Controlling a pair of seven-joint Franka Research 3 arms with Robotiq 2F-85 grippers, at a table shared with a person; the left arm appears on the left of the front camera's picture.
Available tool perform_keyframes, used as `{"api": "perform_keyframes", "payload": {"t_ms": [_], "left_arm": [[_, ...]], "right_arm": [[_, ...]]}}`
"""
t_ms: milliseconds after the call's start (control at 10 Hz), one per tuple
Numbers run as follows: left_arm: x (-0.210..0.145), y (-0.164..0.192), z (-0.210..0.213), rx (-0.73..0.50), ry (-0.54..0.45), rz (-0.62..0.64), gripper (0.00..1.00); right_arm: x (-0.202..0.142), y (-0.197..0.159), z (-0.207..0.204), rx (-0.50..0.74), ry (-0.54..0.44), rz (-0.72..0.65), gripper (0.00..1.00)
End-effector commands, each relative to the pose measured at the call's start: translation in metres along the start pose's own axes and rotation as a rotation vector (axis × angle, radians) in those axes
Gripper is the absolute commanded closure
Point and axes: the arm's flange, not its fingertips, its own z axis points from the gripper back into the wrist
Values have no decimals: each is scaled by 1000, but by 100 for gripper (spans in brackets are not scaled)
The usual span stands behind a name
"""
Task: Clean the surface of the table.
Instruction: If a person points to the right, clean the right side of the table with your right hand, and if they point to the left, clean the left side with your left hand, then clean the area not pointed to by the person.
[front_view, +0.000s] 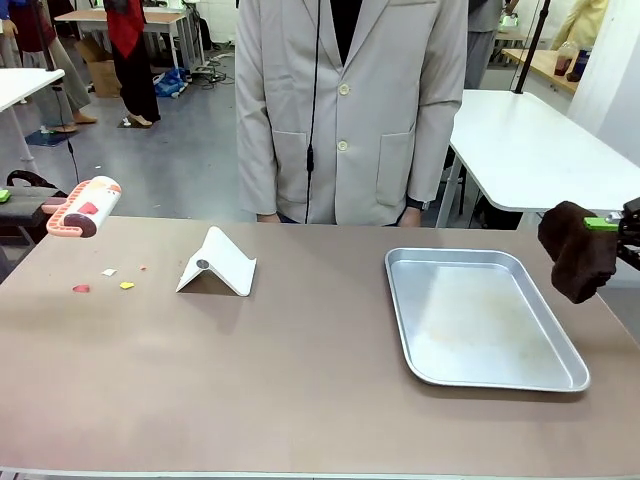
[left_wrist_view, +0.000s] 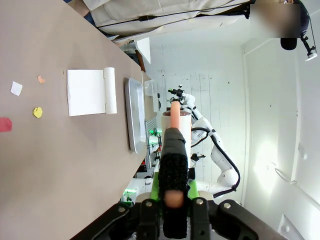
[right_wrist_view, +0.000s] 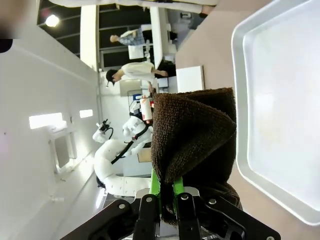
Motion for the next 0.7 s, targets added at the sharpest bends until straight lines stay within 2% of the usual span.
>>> {"api": "perform_keyframes", "payload": {"t_ms": [0,600], "left_arm": [[-3,-4,0,-4,10,-4,100],[-3,-4,0,-4,10,-4,100]], "right_arm": [[0,5,-4,29,12,-7,89],[0,5,-4,29,12,-7,89]]}}
